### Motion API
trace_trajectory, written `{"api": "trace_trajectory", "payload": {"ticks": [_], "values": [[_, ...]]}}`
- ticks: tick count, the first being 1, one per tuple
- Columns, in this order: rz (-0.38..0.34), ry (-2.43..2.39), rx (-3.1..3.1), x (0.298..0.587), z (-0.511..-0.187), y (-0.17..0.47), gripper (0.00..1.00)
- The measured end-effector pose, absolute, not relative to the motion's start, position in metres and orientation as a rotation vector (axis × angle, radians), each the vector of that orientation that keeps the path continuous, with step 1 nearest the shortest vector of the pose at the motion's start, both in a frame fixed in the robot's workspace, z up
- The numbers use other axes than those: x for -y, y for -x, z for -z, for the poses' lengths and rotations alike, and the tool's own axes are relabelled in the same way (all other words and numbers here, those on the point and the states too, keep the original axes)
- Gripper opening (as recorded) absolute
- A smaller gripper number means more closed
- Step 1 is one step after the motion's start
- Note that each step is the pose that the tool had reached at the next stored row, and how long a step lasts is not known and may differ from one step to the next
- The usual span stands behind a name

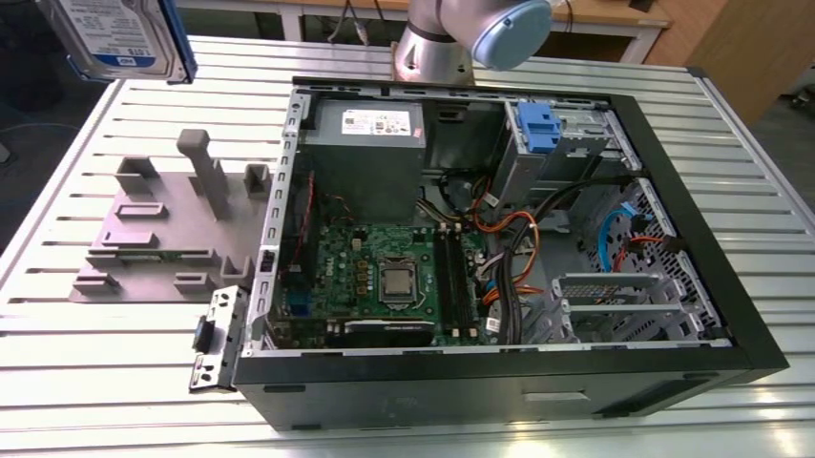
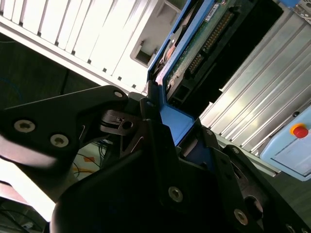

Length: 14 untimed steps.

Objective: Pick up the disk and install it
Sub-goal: 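Pick up the disk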

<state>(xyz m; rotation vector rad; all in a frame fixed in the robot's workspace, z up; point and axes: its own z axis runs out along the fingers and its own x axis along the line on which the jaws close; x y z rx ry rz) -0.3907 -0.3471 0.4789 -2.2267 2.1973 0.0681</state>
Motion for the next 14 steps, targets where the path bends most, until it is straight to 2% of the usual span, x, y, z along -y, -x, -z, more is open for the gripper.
{"api": "trace_trajectory", "payload": {"ticks": [14], "values": [[-0.065,2.228,-2.199,0.347,-0.492,0.390,0.37]]}}
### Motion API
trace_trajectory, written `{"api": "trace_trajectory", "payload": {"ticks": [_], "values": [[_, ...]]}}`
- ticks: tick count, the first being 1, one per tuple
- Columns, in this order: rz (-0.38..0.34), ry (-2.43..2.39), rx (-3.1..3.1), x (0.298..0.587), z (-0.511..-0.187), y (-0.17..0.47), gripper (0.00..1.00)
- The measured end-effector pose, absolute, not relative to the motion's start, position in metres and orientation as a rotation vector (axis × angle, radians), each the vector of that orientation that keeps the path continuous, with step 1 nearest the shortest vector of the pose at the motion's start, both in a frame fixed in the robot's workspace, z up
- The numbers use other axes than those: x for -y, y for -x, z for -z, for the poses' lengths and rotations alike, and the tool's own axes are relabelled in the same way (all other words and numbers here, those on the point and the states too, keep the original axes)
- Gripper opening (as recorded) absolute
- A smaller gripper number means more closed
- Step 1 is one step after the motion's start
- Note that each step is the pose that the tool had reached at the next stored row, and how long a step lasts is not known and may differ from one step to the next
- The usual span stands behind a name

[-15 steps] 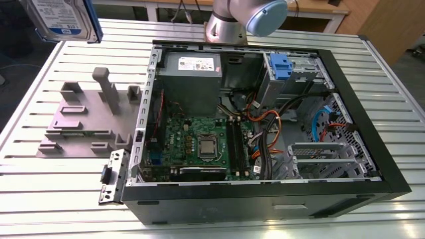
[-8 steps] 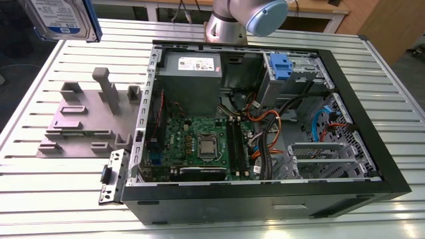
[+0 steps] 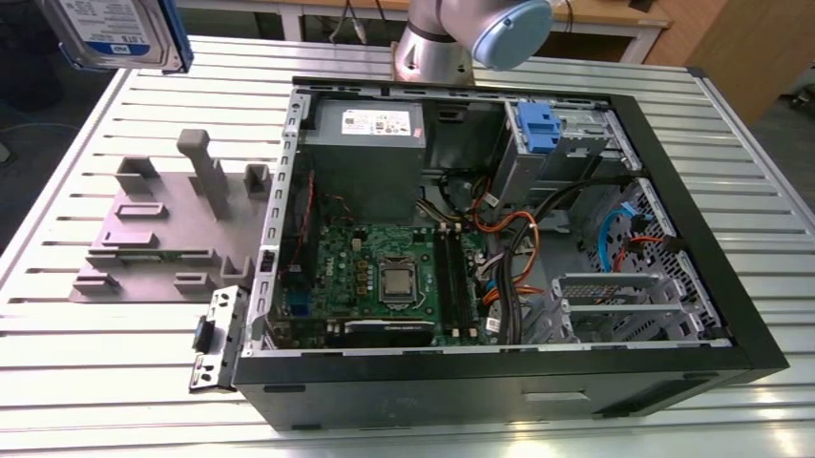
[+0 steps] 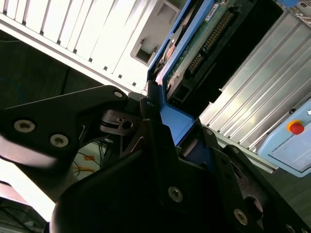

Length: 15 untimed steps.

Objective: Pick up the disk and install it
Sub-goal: 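Pick up the disk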

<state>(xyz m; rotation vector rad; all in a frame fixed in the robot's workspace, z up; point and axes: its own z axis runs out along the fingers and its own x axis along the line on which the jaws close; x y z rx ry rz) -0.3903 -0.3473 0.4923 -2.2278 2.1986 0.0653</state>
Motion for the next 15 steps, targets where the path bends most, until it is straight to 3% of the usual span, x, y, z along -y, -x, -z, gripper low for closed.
{"api": "trace_trajectory", "payload": {"ticks": [15], "values": [[-0.047,2.237,-2.208,0.362,-0.492,0.390,0.37]]}}
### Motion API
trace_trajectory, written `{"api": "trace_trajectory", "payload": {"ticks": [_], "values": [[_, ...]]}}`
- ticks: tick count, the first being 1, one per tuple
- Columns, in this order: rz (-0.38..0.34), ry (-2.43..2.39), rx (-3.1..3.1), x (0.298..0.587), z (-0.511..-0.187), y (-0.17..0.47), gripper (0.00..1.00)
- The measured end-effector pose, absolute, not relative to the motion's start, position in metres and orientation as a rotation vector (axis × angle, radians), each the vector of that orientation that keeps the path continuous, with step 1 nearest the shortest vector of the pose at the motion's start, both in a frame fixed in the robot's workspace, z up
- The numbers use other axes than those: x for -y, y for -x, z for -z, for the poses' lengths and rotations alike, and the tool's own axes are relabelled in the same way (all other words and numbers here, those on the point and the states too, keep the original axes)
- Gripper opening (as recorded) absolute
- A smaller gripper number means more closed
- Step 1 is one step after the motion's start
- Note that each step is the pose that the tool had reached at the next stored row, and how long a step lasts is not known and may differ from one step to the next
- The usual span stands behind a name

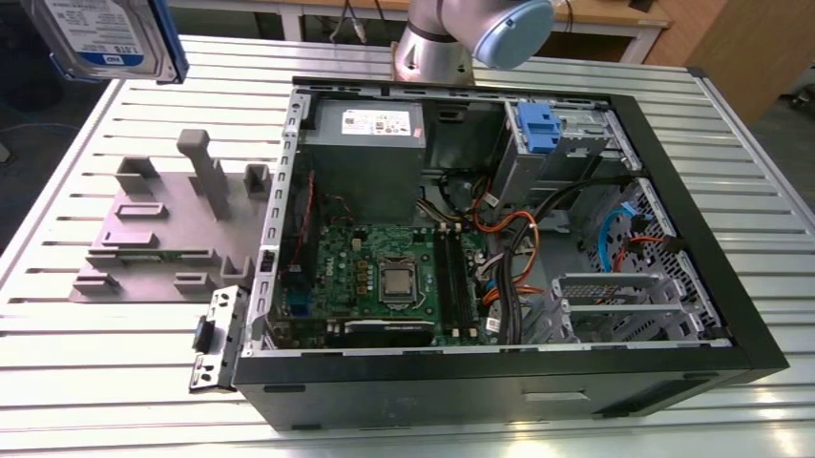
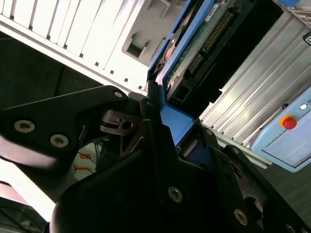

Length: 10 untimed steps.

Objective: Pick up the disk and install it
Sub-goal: 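Pick up the disk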

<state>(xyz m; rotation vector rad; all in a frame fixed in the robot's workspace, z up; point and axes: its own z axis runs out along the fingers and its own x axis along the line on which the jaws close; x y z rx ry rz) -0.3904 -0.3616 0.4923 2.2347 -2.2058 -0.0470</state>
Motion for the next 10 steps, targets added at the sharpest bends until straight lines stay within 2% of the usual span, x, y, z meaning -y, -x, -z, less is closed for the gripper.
{"api": "trace_trajectory", "payload": {"ticks": [10], "values": [[0.047,-2.234,2.206,0.3702,-0.4922,0.3903,0.37]]}}
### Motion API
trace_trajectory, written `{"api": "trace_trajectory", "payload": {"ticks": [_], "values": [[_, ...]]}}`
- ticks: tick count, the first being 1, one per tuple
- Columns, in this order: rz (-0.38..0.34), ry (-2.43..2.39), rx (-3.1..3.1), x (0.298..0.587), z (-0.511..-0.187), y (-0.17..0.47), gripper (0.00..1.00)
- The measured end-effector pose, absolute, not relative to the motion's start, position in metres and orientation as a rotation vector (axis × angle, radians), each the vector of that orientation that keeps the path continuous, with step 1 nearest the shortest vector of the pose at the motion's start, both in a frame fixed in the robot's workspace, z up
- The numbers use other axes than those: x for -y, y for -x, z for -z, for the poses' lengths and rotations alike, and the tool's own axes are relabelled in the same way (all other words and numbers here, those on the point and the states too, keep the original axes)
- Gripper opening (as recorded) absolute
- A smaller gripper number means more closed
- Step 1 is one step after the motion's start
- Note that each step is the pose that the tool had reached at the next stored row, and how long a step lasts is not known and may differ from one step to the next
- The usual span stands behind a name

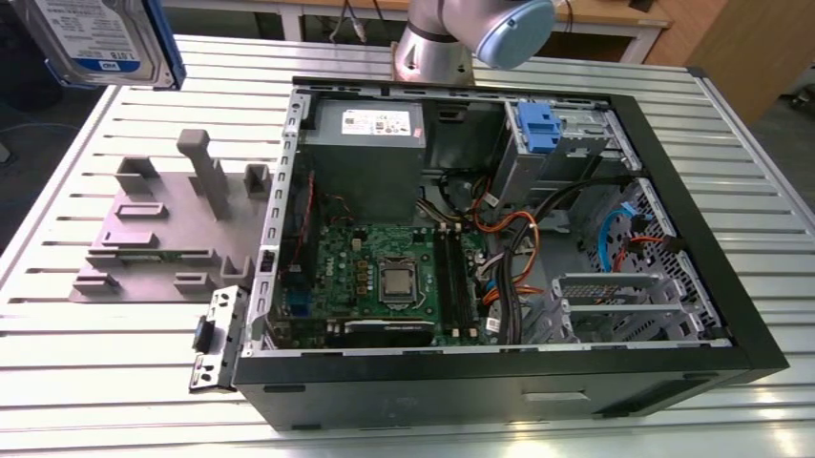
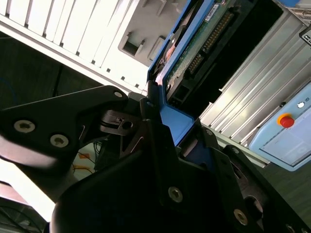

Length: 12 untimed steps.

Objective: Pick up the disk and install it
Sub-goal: 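Pick up the disk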

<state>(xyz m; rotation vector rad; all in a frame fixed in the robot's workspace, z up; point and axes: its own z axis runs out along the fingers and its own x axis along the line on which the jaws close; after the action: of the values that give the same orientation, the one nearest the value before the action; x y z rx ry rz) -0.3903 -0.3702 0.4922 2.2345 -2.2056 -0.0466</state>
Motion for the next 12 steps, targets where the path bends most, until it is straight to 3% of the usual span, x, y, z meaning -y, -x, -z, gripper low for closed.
{"api": "trace_trajectory", "payload": {"ticks": [12], "values": [[0.047,-2.235,2.205,0.3704,-0.4922,0.3894,0.37]]}}
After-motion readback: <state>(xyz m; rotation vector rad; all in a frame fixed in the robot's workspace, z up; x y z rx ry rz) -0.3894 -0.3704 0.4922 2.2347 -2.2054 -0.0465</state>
